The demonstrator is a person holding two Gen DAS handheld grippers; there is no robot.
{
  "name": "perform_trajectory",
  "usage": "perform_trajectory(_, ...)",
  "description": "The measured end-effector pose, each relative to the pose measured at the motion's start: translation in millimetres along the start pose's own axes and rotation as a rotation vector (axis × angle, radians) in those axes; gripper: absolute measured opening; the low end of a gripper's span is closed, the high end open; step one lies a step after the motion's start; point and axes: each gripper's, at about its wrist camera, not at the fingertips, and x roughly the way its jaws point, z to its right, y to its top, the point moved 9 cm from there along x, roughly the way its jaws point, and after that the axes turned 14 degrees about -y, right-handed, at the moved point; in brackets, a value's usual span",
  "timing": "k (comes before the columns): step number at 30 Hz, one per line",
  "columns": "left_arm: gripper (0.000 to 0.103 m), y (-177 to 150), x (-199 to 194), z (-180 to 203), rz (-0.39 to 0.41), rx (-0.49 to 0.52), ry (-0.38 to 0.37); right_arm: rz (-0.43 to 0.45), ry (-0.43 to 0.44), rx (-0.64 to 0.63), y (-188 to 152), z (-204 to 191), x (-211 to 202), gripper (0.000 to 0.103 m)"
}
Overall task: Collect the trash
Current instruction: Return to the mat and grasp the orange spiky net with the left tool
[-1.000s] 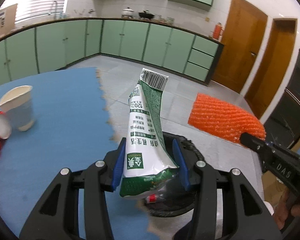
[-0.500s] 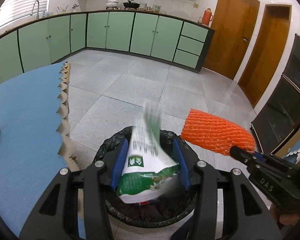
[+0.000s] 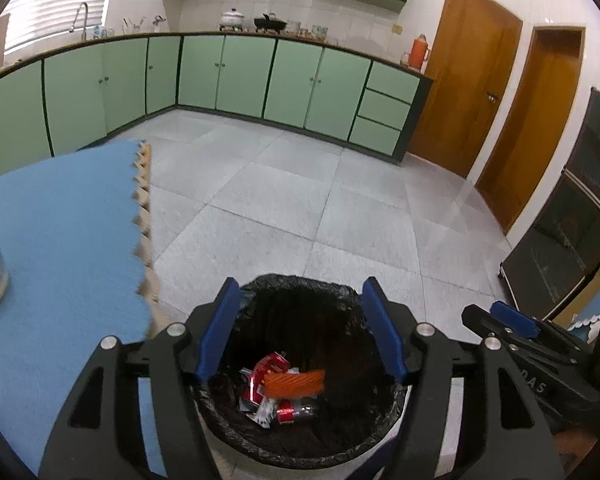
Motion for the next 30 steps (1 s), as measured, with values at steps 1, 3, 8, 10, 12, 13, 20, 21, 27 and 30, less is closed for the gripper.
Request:
perform_trajectory(1, 0.066, 1.8, -6.5, -1.5, 0.01, -0.001, 0.002, 0.009, 0.001, 0.002, 1.8, -0.8, -4.2, 0.062)
perform_trajectory(3, 0.069, 5.7, -23.7, -5.5, 0.033, 0.001, 0.009, 0.038, 0.005, 0.006, 7.1, -5.7, -17.9, 0.076)
perform_trajectory(8, 0.077, 8.6, -75.5, -31.1, 0.09, 0.014, 0.078, 0.101, 0.039, -0.001, 15.3, -29.4, -49.1, 0.092)
perform_trajectory(10, 0.078, 8.2, -95.0, -42.6, 0.105, 0.018, 0.111, 0.118, 0.062, -0.012, 16.6, -43.6, -60.6, 0.094)
perform_trajectory(12, 0.082, 4.5, -118.1, -55.9, 0.123, 0.031, 0.16, 0.129, 0.094, -0.029, 15.5, -61.6, -71.4, 0.096)
perform_trajectory(13, 0.082, 2.4, -130.5, -63.3, 0.131, 0.037, 0.188, 0.136, 0.112, -0.042, 14.8, -73.8, -77.8, 0.096)
perform_trajectory(20, 0.083, -11.1, -207.8, -110.5, 0.168, 0.041, 0.342, 0.168, 0.237, -0.125, -1.5, -153.8, -113.1, 0.097)
perform_trajectory(21, 0.083, -14.9, -221.4, -119.3, 0.176, 0.033, 0.369, 0.172, 0.254, -0.138, -5.9, -165.5, -118.1, 0.097)
perform_trajectory(27, 0.084, -35.0, -283.8, -160.5, 0.217, 0.004, 0.514, 0.184, 0.328, -0.209, -24.9, -215.7, -139.8, 0.097)
perform_trajectory(30, 0.085, -47.4, -303.7, -177.3, 0.21, -0.004, 0.563, 0.192, 0.357, -0.235, -33.7, -235.4, -148.8, 0.097)
